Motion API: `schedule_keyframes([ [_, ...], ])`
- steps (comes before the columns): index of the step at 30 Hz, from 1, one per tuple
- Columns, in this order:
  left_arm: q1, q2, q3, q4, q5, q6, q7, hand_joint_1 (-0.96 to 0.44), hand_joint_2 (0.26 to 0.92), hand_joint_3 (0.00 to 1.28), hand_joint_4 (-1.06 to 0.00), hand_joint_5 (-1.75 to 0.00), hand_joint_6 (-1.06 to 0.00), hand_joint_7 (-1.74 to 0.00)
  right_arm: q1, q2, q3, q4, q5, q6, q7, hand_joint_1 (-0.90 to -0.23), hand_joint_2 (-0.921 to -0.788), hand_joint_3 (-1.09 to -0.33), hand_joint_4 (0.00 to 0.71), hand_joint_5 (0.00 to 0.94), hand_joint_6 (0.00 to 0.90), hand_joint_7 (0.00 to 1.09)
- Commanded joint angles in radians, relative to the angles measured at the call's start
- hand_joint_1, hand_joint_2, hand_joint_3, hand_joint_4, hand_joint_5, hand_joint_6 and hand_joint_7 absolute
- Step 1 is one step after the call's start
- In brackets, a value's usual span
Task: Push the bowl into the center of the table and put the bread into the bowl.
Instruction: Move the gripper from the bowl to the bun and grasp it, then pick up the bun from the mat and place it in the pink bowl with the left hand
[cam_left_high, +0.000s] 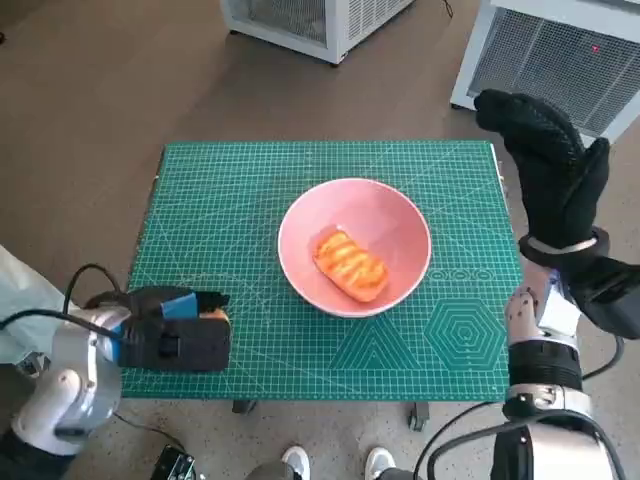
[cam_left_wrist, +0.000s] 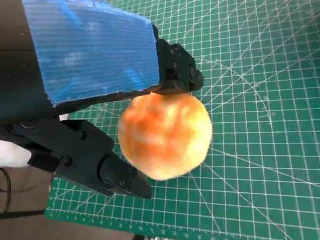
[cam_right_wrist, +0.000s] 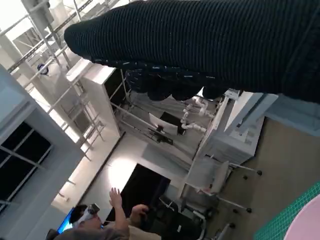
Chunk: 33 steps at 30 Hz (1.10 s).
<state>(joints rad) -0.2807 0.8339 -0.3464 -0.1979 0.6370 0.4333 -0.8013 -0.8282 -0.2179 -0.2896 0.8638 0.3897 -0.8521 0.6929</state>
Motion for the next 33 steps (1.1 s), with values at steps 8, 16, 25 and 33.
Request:
schedule_keyframes([
  [8,0.073,-0.038,0.017,0.09,0.052,-0.141,0.234,0.02,0.875,0.07,-0.74,-1.17,-0.73,-0.85,0.016,0.014,0.004,-0.012,0.004,0.024,-0.003,-0.685,-0.921,-0.645,0.206,0.0,0.306,0.04],
  [16,0.07,-0.054,0.033,0.144,0.048,-0.204,0.309,0.0,0.874,0.1,-0.77,-1.11,-0.68,-1.09,0.019,0.016,0.004,-0.017,0.006,0.026,0.001,-0.683,-0.921,-0.645,0.206,0.0,0.307,0.04],
  [25,0.053,-0.075,0.05,0.17,0.033,-0.232,0.315,0.0,0.878,0.09,-0.76,-1.12,-0.67,-1.1,0.019,0.013,0.002,-0.012,0.006,0.023,0.005,-0.684,-0.921,-0.644,0.207,0.0,0.308,0.04],
  [33,0.017,-0.076,0.096,0.13,-0.006,-0.248,0.305,0.0,0.886,0.08,-0.75,-1.12,-0.67,-1.11,0.02,0.013,0.003,-0.013,0.003,0.021,0.002,-0.681,-0.921,-0.645,0.207,0.0,0.308,0.04],
])
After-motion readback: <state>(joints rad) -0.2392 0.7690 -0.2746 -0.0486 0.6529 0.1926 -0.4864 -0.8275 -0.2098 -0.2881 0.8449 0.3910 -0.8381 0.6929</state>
